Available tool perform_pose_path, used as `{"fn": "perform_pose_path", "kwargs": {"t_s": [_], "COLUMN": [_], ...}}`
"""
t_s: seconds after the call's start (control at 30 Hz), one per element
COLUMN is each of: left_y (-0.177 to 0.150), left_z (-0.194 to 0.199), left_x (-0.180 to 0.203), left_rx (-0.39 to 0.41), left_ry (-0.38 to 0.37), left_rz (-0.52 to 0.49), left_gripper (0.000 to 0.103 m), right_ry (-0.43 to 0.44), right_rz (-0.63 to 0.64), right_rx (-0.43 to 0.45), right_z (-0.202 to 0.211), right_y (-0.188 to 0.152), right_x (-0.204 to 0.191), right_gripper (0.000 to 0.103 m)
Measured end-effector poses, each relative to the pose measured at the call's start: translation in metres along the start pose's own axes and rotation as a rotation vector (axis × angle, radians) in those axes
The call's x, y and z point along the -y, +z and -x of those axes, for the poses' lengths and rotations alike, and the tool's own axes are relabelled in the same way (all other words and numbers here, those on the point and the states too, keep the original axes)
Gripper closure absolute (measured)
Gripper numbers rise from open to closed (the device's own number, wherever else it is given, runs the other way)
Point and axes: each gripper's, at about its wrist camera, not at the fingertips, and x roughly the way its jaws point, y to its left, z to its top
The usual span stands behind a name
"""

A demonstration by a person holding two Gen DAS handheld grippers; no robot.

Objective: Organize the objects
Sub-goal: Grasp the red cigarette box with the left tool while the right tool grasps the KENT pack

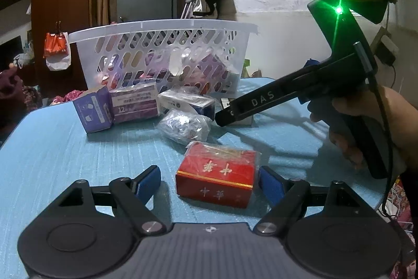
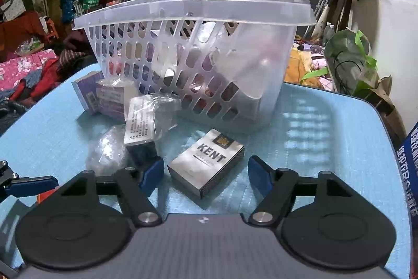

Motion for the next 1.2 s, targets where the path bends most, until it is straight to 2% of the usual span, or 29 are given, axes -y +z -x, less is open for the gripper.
{"fn": "perform_pose_path", "kwargs": {"t_s": [0.03,0.07,0.17,0.2,0.23,0.33,0.7,0.97,1.2], "left_y": [0.001,0.0,-0.001,-0.001,-0.002,-0.002,-0.002,-0.008,-0.012], "left_z": [0.0,0.0,0.003,0.005,0.007,0.016,0.027,0.018,0.022], "left_x": [-0.001,-0.001,-0.003,-0.004,-0.006,-0.01,-0.043,-0.051,-0.052], "left_rx": [0.003,0.009,0.027,0.04,0.054,0.098,0.157,0.163,0.2], "left_ry": [-0.005,-0.006,-0.011,-0.021,-0.023,-0.017,-0.027,-0.022,-0.026], "left_rz": [0.0,-0.003,-0.008,-0.001,0.004,0.008,0.099,0.119,0.113], "left_gripper": [0.025,0.038,0.039,0.039,0.039,0.039,0.039,0.039,0.039], "right_ry": [-0.001,-0.003,-0.025,-0.018,-0.008,-0.003,0.023,0.038,0.05], "right_rz": [0.002,0.007,0.038,0.04,0.042,0.034,0.0,-0.008,0.001], "right_rx": [0.001,0.003,0.013,0.021,0.028,0.04,0.129,0.185,0.246], "right_z": [0.0,-0.002,-0.004,-0.004,-0.002,0.006,0.036,0.04,0.047], "right_y": [0.0,0.001,0.001,0.0,-0.001,-0.005,-0.021,-0.022,-0.024], "right_x": [0.0,-0.001,-0.006,-0.005,-0.005,-0.003,0.003,0.005,0.004], "right_gripper": [0.028,0.028,0.029,0.033,0.042,0.053,0.054,0.054,0.054]}}
